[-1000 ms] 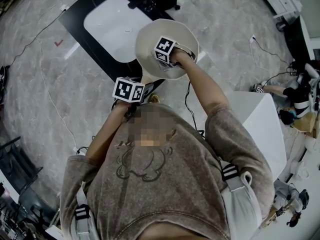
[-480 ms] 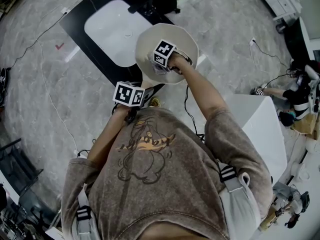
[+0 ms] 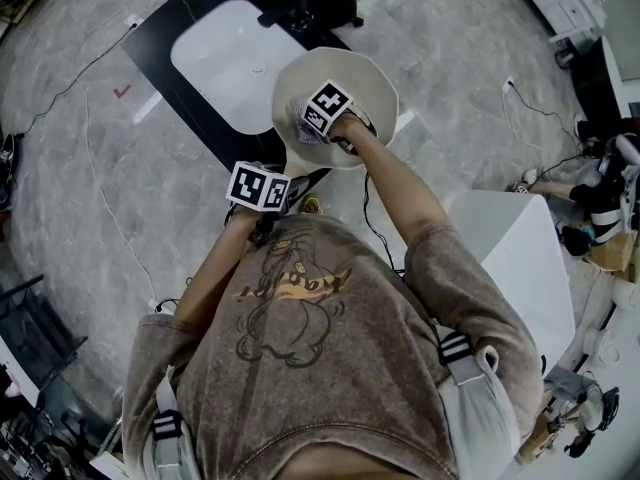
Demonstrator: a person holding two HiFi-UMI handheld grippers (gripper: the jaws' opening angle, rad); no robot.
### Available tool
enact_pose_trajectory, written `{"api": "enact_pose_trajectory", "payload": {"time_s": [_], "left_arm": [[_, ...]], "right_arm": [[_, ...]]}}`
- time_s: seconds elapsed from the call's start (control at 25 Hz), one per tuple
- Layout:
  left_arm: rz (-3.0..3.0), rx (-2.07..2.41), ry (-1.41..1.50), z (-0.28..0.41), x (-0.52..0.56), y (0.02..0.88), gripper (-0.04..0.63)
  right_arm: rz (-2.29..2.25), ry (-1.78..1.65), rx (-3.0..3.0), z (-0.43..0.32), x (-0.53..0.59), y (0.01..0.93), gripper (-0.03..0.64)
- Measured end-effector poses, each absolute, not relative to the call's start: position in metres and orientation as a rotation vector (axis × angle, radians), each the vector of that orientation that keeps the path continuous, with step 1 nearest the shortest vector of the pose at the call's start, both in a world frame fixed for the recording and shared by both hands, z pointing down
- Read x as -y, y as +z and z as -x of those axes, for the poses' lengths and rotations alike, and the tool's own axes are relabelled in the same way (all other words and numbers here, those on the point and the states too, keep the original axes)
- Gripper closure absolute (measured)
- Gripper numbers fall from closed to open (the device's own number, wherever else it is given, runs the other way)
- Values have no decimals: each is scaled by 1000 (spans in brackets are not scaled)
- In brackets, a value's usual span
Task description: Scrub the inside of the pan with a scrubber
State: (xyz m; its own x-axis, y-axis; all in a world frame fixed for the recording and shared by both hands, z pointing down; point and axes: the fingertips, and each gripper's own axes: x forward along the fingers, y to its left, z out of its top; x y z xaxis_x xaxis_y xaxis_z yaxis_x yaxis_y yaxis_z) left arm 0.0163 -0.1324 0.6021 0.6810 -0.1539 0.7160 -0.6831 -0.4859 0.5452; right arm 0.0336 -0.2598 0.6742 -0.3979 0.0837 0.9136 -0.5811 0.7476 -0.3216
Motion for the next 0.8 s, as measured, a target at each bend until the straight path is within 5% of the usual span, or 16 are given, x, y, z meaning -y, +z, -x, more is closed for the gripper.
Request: {"api": "enact_pose_trajectory", "payload": {"time_s": [0.28, 0.36, 0.4, 0.8], "left_arm": [[-2021, 682, 672, -1, 148, 578, 378], [-2031, 730, 599, 9, 161, 566, 553], [-2035, 755, 572, 14, 168, 562, 577], [-2162, 972, 520, 35, 207, 511, 578]], "right_arm": [[-460, 904, 1911, -50, 258, 672, 537], [-484, 942, 1923, -55, 258, 671, 537], [-498, 962, 1935, -57, 259, 670, 537], [-720, 825, 2300, -45, 269, 554, 538]]}}
